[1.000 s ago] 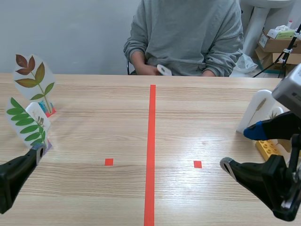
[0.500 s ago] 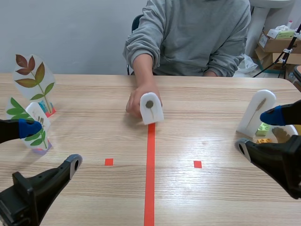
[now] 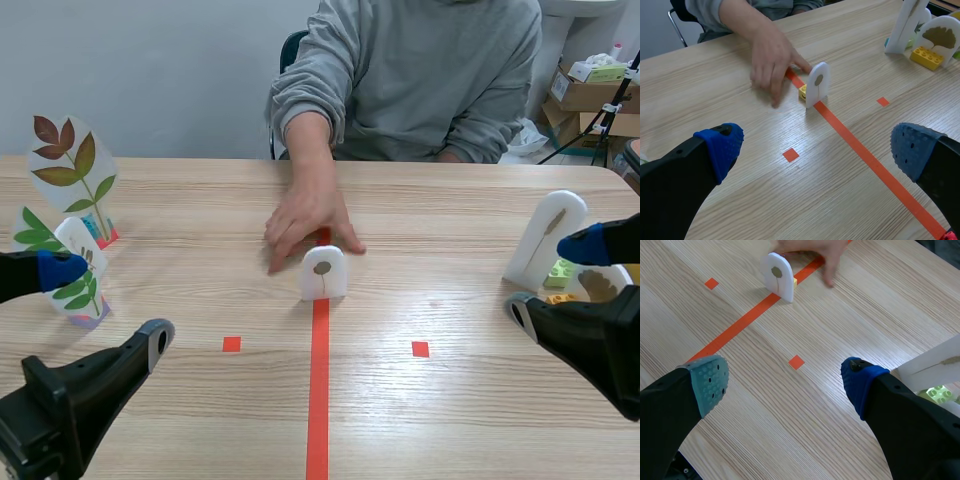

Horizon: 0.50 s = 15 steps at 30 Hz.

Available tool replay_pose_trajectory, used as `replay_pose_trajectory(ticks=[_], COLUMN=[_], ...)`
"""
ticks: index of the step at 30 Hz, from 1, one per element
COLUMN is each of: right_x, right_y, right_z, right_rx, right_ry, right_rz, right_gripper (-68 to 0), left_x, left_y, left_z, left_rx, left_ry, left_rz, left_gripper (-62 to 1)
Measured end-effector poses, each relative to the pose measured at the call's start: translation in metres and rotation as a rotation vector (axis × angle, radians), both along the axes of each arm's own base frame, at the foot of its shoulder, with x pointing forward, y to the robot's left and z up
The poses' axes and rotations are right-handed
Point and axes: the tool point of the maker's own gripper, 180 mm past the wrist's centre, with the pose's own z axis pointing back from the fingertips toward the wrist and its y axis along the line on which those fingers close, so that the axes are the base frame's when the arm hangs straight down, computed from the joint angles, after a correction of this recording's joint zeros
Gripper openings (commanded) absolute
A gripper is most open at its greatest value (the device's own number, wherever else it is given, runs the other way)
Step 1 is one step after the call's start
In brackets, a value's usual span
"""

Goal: Do the leaf sorting experiment

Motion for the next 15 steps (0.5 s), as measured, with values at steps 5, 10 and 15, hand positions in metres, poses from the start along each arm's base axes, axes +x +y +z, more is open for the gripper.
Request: replay_pose_trajectory(ticks=[5,10,15], right_x=[-0.0001,-0.0002,-0.0003], right_y=[0.0006,0.0013,0.0012], right_z=[-0.0001,-0.0002,-0.0007], right_rx=[0.008,0.016,0.014], right_ry=[0.000,0.000,0.002], right_rz=[-0.006,-0.011,-0.012], right_gripper=[-21.3,-21.3,-21.3], left_x=[0.0000,0.0000,0.0000], left_y=[0.0000,0.0000,0.0000], left_z=[0.0000,0.0000,0.0000], left_rx=[0.000,0.000,0.000], left_ry=[0.000,0.000,0.000], left_rz=[0.000,0.001,0.000], left_gripper=[1.4,1.4,1.4])
